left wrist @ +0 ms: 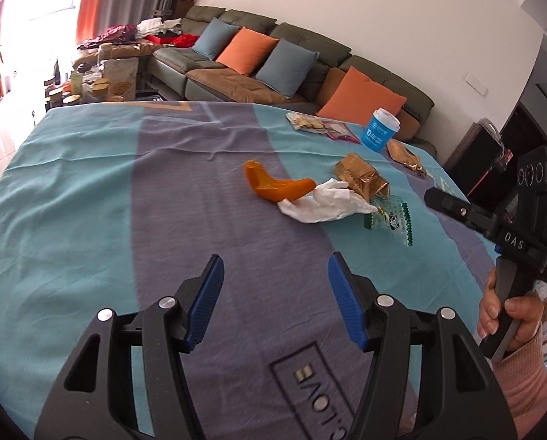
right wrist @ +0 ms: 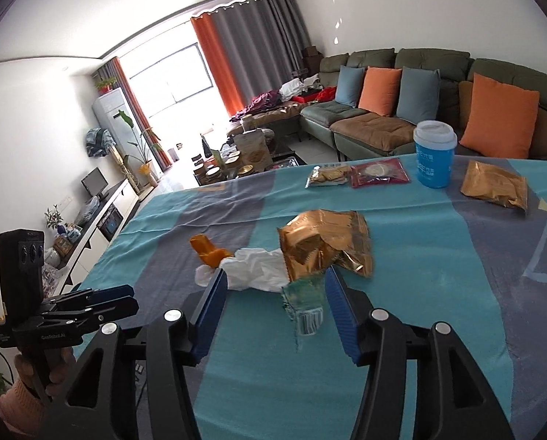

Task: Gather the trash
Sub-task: 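Move both tools back over the table, then grasp the white tissue with the left tool while the right tool grasps a clear plastic piece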

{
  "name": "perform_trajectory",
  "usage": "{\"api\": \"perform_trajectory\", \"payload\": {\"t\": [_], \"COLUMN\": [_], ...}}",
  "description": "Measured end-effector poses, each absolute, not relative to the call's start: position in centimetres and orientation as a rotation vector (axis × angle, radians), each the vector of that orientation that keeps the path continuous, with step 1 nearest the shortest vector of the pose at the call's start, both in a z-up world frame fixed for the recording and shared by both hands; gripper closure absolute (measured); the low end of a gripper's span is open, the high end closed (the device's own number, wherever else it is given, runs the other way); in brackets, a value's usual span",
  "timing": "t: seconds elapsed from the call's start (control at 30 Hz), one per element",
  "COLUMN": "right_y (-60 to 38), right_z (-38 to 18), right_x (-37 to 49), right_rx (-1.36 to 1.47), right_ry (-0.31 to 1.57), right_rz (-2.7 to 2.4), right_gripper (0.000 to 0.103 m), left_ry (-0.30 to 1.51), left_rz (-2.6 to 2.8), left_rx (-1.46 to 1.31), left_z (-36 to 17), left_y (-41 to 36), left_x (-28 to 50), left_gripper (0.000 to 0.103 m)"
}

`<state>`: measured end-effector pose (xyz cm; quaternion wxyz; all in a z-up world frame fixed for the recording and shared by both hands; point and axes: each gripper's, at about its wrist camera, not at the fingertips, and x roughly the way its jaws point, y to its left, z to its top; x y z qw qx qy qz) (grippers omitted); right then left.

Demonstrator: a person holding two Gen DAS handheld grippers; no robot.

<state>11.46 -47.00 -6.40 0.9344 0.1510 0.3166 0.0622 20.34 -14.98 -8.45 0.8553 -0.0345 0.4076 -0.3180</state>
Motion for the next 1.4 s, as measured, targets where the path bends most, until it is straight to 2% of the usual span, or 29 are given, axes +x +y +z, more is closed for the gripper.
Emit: {"api": "perform_trajectory", "payload": {"t": [0.4, 0.8, 0.97, 1.03, 1.2, 1.4], "right_y": [-47.0, -46.9, -47.1, -47.2, -47.5, -47.7], "right_z": [-9.1, -9.1, -9.3, -9.4, -9.5, -9.3], "right_x": [12.2, 12.1, 12.1, 11.9, 11.6, 11.1], "right_rx": [0.304, 0.307, 0.311, 0.316, 0.327, 0.333], "right_ry": [0.703, 0.707, 0.717, 0.719, 0.725, 0.720], "right_rz": [0.143, 0.144, 0.148, 0.154, 0.159, 0.161], "right_gripper": [0.050, 0.050, 0.057, 0.063, 0.082, 0.090], "left_ry": [0.969, 1.028, 1.041, 1.061, 1.058, 1.009], "left_rz": [-0.677, -0.695, -0.683, -0.694, -0.704, -0.720], "left_rx": [-0.091, -0.137, -0.144, -0.151, -0.167, -0.141], "left_z": [-10.2, -11.2, -11.5, -11.9, -12.2, -11.1], "left_y": [-19.3, -22.6, -23.0, -23.0, -22.5, -21.7], "left_x": [24.3, 26.9, 27.2, 27.3, 26.8, 25.2], "left_gripper": [0.044, 0.045, 0.072, 0.095, 0.099, 0.100]}}
